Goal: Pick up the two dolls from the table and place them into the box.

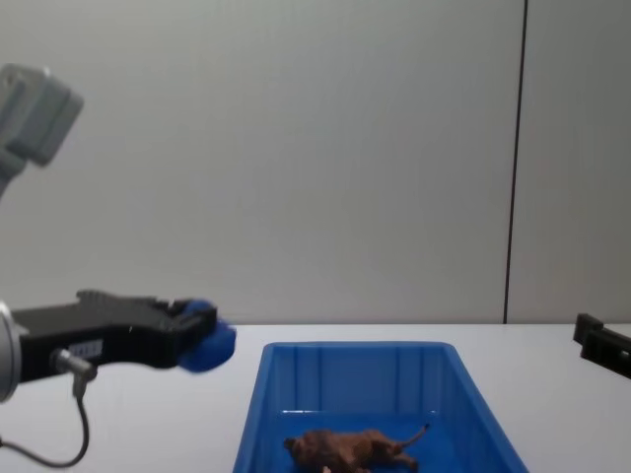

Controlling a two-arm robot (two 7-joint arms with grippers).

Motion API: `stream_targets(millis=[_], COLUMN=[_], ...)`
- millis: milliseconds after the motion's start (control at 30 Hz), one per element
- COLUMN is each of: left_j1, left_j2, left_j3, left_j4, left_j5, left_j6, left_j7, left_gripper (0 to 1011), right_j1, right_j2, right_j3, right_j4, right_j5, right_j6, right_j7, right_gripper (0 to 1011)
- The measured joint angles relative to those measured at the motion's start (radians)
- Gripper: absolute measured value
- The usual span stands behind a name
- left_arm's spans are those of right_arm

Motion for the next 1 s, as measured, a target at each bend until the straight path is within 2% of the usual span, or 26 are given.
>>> stream_targets(millis=[200, 600, 700, 733, 833, 900, 933, 1000], left_j1=[-0.012, -0.048, -0.056, -0.058, -0.064, -0.067, -0.069, -0.071], left_j2=[-0.005, -0.035, -0.043, -0.045, -0.053, -0.056, -0.059, -0.061], left_j3=[-0.002, 0.008, 0.013, 0.014, 0.019, 0.022, 0.024, 0.026], left_j4=[-0.005, 0.023, 0.033, 0.035, 0.043, 0.047, 0.050, 0.052], left_j5=[-0.024, -0.083, -0.090, -0.091, -0.094, -0.095, -0.095, -0.096], left_j6=[-0.031, -0.094, -0.102, -0.103, -0.110, -0.113, -0.115, -0.117], left_j7=[-0.054, -0.221, -0.250, -0.256, -0.276, -0.285, -0.292, -0.298], left_gripper=[108, 94, 208, 208, 327, 359, 415, 464], right_j1=[0.000, 0.000, 0.000, 0.000, 0.000, 0.000, 0.000, 0.000], right_j2=[0.000, 0.000, 0.000, 0.000, 0.000, 0.000, 0.000, 0.000], right_j3=[0.000, 0.000, 0.000, 0.000, 0.000, 0.000, 0.000, 0.000], right_j4=[0.000, 0.000, 0.000, 0.000, 0.000, 0.000, 0.000, 0.000], right_j5=[0.000, 0.000, 0.000, 0.000, 0.000, 0.000, 0.000, 0.000], right_j6=[0.000, 0.000, 0.000, 0.000, 0.000, 0.000, 0.000, 0.000], right_j7=[0.000, 0.000, 0.000, 0.000, 0.000, 0.000, 0.000, 0.000], right_gripper=[1001, 1001, 1001, 1001, 1001, 1001, 1001, 1001])
